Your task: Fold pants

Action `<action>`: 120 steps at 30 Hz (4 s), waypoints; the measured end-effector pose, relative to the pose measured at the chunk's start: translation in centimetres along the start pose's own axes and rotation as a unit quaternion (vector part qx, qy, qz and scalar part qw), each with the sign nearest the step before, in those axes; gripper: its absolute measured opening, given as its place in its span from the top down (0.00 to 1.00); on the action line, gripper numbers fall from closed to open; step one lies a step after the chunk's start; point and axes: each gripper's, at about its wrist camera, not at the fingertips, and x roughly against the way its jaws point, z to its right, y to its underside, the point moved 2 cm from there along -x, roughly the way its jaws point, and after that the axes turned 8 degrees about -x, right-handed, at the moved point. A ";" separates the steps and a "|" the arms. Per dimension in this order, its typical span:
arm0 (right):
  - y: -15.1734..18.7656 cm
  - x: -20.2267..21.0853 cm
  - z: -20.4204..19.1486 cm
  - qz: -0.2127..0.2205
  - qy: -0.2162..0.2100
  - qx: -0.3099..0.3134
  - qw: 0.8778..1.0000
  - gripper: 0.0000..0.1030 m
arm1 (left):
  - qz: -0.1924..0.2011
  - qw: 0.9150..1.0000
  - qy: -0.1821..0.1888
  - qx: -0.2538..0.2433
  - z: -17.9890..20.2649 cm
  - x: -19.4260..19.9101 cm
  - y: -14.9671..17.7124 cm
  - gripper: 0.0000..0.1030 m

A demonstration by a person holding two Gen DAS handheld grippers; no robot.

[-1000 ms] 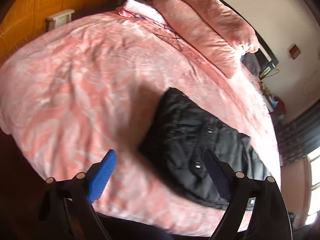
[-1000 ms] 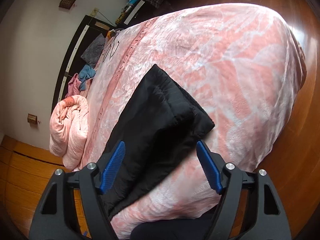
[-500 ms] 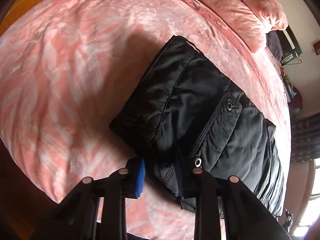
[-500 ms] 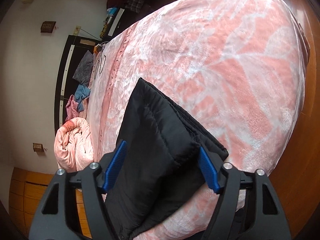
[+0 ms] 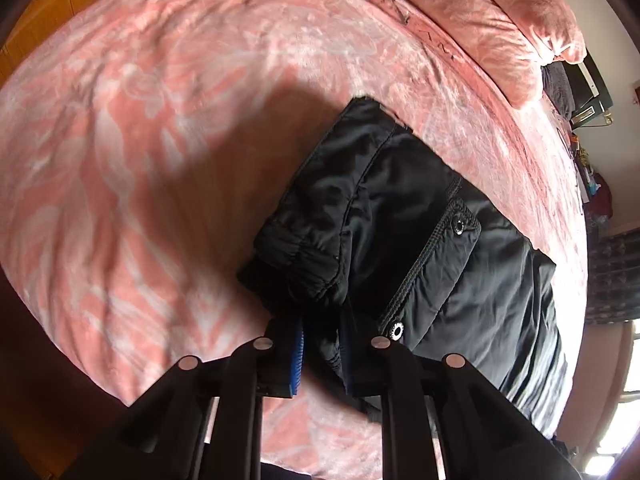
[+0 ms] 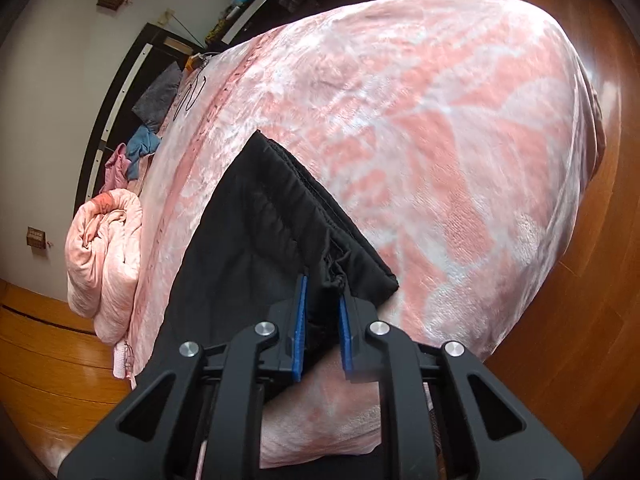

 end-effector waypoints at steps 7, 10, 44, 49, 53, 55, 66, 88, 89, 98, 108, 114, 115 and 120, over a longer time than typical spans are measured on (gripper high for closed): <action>0.1 -0.7 -0.2 0.007 0.009 0.007 1.000 0.88 | -0.001 1.000 -0.008 -0.016 0.3 -0.3 0.4 0.86; -0.2 -0.8 -0.3 0.006 0.015 0.005 1.000 0.88 | 0.002 1.000 -0.002 -0.011 -0.1 -0.8 0.6 0.86; 0.7 -1.1 2.9 -0.002 -0.141 -0.108 0.984 0.37 | 0.095 0.995 0.017 -0.024 2.2 -1.3 4.3 0.25; 0.6 -1.4 3.2 -0.002 -0.142 -0.107 0.984 0.43 | 0.107 0.994 0.010 -0.023 2.3 -1.7 4.5 0.20; 0.5 -1.4 2.5 -0.006 -0.127 -0.093 0.988 0.63 | 0.114 0.993 0.012 -0.018 2.0 -2.0 4.9 0.19; 0.5 -1.2 2.0 -0.004 -0.119 -0.086 0.989 0.70 | 0.117 0.993 0.016 -0.015 1.8 -2.1 5.0 0.19; 1.4 2.7 -6.0 0.041 -0.056 0.027 0.997 0.84 | 0.131 0.991 0.013 -0.026 1.9 -1.8 5.6 0.19; 8.2 9.2 -20.8 0.105 -0.016 0.212 0.971 0.86 | 0.148 0.987 0.051 -0.026 1.5 -1.4 6.4 0.19; 8.5 9.3 -21.1 0.107 -0.012 0.217 0.970 0.86 | 0.148 0.987 0.053 -0.024 1.4 -1.3 6.4 0.19; 12.3 10.0 -25.3 0.125 0.013 0.278 0.952 0.86 | 0.147 0.987 0.066 -0.010 0.9 -1.4 6.4 0.18; 15.6 9.9 -28.4 0.143 0.028 0.331 0.932 0.86 | 0.139 0.988 0.061 -0.010 0.9 -1.7 6.3 0.18; 17.3 9.9 -29.7 0.153 0.026 0.361 0.920 0.86 | 0.133 0.990 0.051 -0.015 1.1 -2.0 6.2 0.18; 17.4 9.8 -29.9 0.152 0.024 0.363 0.919 0.86 | 0.132 0.990 0.050 -0.015 1.1 -2.1 6.2 0.18; 18.3 9.4 -30.7 0.154 0.021 0.385 0.910 0.86 | 0.132 0.990 0.043 -0.018 1.3 -2.2 6.3 0.18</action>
